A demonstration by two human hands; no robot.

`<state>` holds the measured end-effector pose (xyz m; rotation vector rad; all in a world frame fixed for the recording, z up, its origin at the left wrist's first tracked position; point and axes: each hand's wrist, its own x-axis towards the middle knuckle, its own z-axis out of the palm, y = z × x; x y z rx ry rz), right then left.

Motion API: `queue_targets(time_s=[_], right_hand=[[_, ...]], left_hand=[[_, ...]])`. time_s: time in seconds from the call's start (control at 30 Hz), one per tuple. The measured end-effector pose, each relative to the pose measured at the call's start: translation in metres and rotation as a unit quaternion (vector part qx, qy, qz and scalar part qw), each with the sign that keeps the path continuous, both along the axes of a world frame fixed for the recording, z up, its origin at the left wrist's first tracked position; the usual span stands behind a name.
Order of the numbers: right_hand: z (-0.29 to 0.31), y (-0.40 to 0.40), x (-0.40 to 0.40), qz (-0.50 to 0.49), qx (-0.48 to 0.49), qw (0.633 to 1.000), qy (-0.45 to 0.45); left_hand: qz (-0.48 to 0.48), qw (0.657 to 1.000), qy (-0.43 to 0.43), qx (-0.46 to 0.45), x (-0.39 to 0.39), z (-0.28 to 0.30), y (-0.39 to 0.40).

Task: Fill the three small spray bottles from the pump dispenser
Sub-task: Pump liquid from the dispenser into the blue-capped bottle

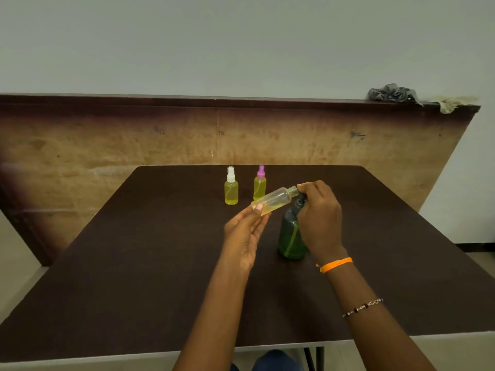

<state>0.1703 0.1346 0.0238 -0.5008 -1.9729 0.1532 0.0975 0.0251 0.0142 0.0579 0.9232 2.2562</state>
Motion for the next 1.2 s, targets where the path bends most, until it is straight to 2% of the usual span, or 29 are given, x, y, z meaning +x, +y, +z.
queue_targets(time_s=[0.13, 0.37, 0.6, 0.83, 1.03, 1.2], right_hand=[[-0.008, 0.003, 0.001, -0.008, 0.021, 1.0, -0.009], [0.014, 0.0, 0.002, -0.029, 0.02, 0.999, -0.033], [-0.011, -0.002, 0.0, -0.085, 0.038, 0.995, -0.017], [0.014, 0.001, 0.004, -0.073, 0.05, 0.995, -0.044], [-0.016, -0.003, 0.001, -0.099, 0.06, 0.993, -0.016], [-0.005, -0.005, 0.002, -0.101, 0.064, 0.992, -0.042]], left_hand=[[0.004, 1.0, -0.004, -0.003, 0.0, -0.002, 0.001], [-0.001, 1.0, 0.0, -0.003, 0.0, 0.003, -0.001], [-0.003, 1.0, -0.003, -0.005, -0.001, -0.003, 0.0], [-0.005, 1.0, 0.012, -0.003, 0.0, 0.003, -0.003], [-0.008, 1.0, 0.009, -0.004, -0.001, -0.006, 0.0], [-0.012, 1.0, 0.008, -0.004, -0.002, -0.002, -0.004]])
